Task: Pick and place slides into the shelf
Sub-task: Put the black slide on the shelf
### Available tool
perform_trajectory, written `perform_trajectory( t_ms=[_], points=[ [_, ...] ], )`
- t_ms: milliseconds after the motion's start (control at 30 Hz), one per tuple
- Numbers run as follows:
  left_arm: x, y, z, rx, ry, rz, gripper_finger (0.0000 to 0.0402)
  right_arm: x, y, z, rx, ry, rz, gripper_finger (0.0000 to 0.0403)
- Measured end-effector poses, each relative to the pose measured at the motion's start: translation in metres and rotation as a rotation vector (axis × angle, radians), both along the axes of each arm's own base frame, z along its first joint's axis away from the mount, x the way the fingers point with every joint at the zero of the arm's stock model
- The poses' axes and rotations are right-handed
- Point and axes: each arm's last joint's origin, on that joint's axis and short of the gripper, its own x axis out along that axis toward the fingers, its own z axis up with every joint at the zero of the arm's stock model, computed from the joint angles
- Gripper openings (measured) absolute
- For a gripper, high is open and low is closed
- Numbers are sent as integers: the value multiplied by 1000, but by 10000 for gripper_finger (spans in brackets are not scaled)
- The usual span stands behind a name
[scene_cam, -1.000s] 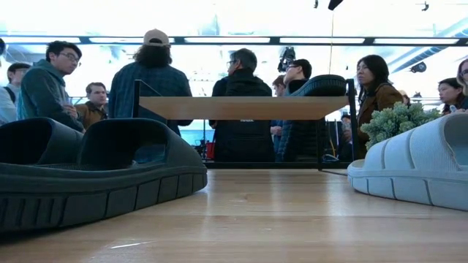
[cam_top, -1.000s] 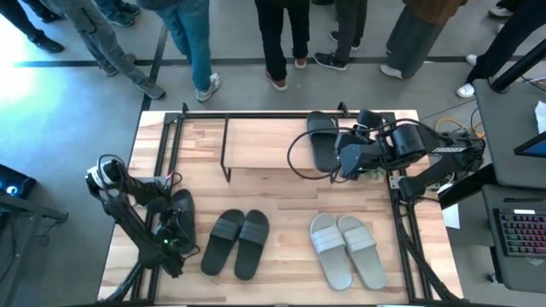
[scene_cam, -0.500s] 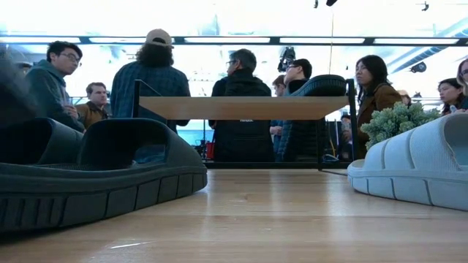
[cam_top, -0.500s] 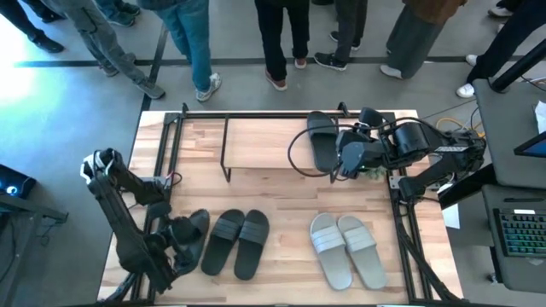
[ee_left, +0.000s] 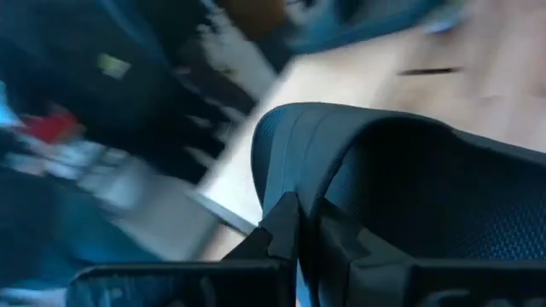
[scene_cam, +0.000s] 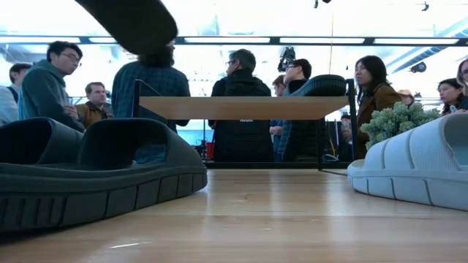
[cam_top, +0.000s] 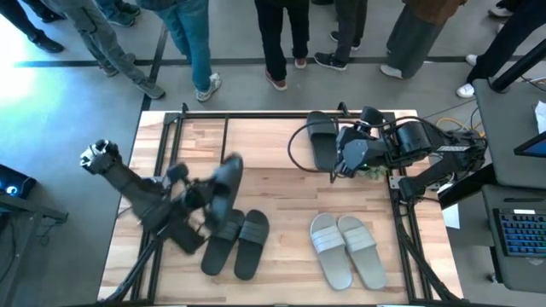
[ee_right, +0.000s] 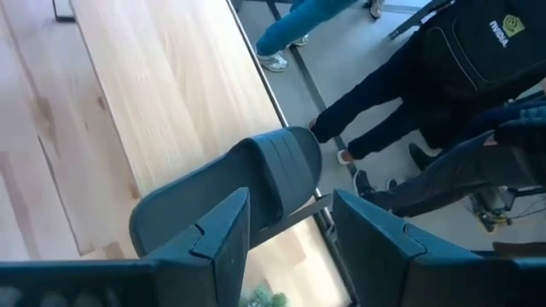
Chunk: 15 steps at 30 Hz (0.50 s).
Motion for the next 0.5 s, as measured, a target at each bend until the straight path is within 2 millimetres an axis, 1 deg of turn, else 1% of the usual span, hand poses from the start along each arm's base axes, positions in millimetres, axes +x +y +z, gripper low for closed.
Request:
perform_trajectory(
  t_ms=[100, 200, 267, 400, 500],
  points=[
    [22, 28, 1, 131, 104, 67, 0, 3, 1, 2, 13, -45, -7, 160],
    [45, 53, -1, 187, 203, 117, 0, 7, 2, 4, 22, -96, -6, 160],
    [60, 68, 0, 214, 240, 132, 0, 10, 2, 4, 25, -115, -4, 160],
    [85, 94, -1, 249, 323, 93, 0, 14, 3, 2, 30, -118, -5, 160],
    [94, 115, -9, 237, 386, 47, 0, 14, 3, 1, 32, -112, -8, 160]
  ],
)
